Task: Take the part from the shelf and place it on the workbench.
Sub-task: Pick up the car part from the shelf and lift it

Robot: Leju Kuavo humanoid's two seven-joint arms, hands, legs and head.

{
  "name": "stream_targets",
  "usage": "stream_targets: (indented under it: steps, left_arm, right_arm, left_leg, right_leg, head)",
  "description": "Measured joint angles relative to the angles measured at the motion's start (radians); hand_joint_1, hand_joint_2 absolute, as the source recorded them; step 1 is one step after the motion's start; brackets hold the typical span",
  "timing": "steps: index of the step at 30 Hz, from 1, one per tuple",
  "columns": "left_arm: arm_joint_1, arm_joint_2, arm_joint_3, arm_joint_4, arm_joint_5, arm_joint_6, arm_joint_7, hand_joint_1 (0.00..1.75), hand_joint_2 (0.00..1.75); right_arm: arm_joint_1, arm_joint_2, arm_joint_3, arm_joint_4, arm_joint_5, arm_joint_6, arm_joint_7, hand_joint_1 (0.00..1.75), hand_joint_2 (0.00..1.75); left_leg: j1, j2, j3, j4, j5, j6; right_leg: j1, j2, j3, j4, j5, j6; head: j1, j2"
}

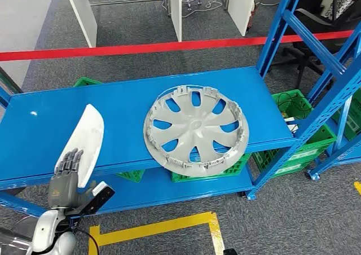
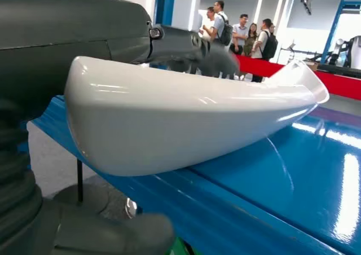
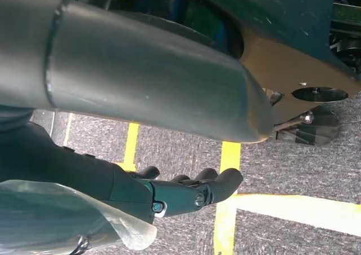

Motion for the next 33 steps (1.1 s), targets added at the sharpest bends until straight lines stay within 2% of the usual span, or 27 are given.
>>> stream_targets:
  steps: [15,25,29,33]
  left_arm:
    - [-0.018,-0.010,-0.012,0.011,-0.013,0.016,0.000,1.75,1.75]
    - [-0.010,0.007,-0.031,-0.062,-0.199,0.114,0.075,1.75,1.75]
    - [-0.008,0.016,-0.034,-0.091,-0.220,0.117,0.084,1.75,1.75]
    - [0.009,0.027,-0.035,-0.155,-0.333,0.120,0.120,1.75,1.75]
  right_arm:
    - [0.000,0.000,0.006,0.000,-0.001,0.002,0.003,0.00,0.00]
    - [0.000,-0.001,0.006,0.000,-0.001,0.001,0.000,0.00,0.00]
    - [0.000,-0.001,0.006,0.000,-0.001,0.001,0.000,0.00,1.75]
    - [0.000,-0.001,0.007,0.000,0.000,0.002,-0.001,0.00,1.75]
  left_leg:
    - [0.000,0.000,0.000,0.000,0.000,0.000]
    - [0.000,0.000,0.000,0.000,0.000,0.000]
    - [0.000,0.000,0.000,0.000,0.000,0.000]
    - [0.000,0.000,0.000,0.000,0.000,0.000]
  right_leg:
    - [0.000,0.000,0.000,0.000,0.000,0.000]
    - [0.000,0.000,0.000,0.000,0.000,0.000]
    - [0.000,0.000,0.000,0.000,0.000,0.000]
    - [0.000,0.000,0.000,0.000,0.000,0.000]
  head:
    - [0.000,0.000]
    - [0.000,0.000]
    - [0.000,0.000]
    - [0.000,0.000]
